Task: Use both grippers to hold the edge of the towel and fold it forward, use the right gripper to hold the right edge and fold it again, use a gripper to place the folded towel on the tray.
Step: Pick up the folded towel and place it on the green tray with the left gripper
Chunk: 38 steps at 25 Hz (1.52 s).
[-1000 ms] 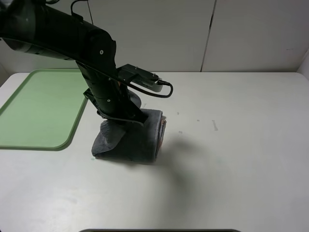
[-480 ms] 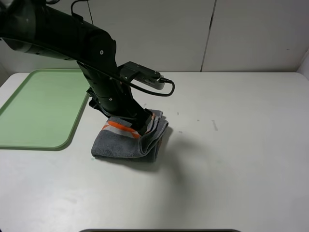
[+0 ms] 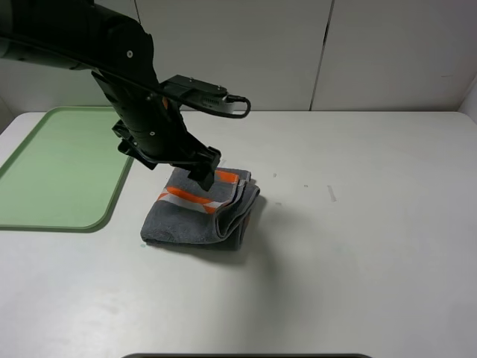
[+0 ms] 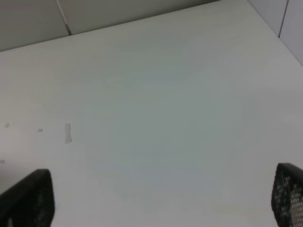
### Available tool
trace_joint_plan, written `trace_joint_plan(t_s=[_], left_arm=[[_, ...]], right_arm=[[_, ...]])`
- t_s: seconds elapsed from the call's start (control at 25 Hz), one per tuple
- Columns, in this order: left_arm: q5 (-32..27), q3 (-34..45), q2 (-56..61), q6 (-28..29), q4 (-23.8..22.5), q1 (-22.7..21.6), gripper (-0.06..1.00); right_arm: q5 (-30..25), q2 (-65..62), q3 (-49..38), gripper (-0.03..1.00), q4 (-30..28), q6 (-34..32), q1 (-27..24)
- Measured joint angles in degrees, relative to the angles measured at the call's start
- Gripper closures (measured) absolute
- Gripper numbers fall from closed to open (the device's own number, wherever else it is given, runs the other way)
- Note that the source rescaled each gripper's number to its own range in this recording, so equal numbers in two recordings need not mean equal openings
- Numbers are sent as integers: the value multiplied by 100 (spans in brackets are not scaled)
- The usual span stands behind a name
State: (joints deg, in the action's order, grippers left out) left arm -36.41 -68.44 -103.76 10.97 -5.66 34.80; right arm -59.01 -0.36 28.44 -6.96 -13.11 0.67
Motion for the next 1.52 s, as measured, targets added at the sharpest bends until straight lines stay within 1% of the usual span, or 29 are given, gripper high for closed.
trace_joint_plan(t_s=[0.2, 0.52, 0.6, 0.92, 1.16, 1.28, 1.52], left_arm=[[131, 210, 0, 23, 0, -271, -6], [1024, 802, -22, 23, 0, -567, -6], [1150, 848, -133, 23, 0, -623, -6], [1688, 865, -657, -7, 6, -630, -6], [1981, 865, -976, -28, 12, -630, -6], [2035, 865, -1055, -28, 37, -630, -6], [2172, 854, -1153, -39, 245, -630, -6]], right_arm=[[0, 0, 0, -3, 0, 0, 0], [0, 0, 0, -3, 0, 0, 0], [0, 0, 0, -3, 0, 0, 0], [0, 0, 0, -3, 0, 0, 0], [0, 0, 0, -3, 0, 0, 0], [0, 0, 0, -3, 0, 0, 0], [0, 0, 0, -3, 0, 0, 0]])
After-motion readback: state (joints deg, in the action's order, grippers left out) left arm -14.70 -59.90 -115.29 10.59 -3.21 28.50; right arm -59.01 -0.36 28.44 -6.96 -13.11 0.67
